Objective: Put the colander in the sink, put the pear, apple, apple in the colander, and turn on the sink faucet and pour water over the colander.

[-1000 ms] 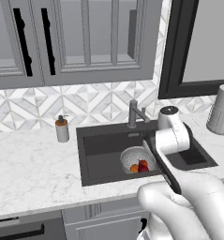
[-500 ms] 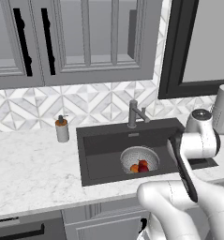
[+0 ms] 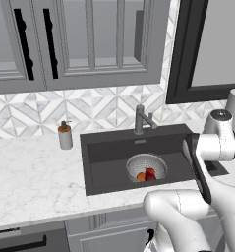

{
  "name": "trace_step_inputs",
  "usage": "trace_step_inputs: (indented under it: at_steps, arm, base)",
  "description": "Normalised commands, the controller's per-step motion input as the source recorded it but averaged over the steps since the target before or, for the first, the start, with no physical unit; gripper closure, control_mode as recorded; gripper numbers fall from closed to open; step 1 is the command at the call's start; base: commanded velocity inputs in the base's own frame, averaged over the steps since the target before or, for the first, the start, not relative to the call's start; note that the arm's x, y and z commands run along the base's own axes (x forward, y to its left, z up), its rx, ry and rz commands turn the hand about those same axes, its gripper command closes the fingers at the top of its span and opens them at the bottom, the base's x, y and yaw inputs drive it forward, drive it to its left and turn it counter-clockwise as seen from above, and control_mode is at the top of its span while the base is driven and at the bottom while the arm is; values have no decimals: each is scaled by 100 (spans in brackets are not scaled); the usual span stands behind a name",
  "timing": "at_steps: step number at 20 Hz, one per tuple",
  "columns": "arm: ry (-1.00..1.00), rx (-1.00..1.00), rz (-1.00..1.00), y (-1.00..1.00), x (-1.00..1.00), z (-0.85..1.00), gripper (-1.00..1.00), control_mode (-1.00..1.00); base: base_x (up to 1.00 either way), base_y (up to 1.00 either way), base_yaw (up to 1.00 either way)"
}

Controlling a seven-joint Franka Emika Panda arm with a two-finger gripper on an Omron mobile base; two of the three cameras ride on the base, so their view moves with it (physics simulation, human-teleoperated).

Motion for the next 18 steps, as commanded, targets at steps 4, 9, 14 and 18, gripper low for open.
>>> trace_step_inputs:
  at_steps: [4, 9, 14, 18]
  arm:
    - [0, -2, 7, -12, 0, 11, -100, -100]
    - [-6, 0, 7, -14, 14, 9, -100, -100]
    - [-12, 3, 1, 1, 42, 6, -100, -100]
    - [-50, 9, 12, 13, 14, 0, -100, -100]
  base:
    - [0, 0, 0]
    - [0, 0, 0]
    - [0, 0, 0]
    - [0, 0, 0]
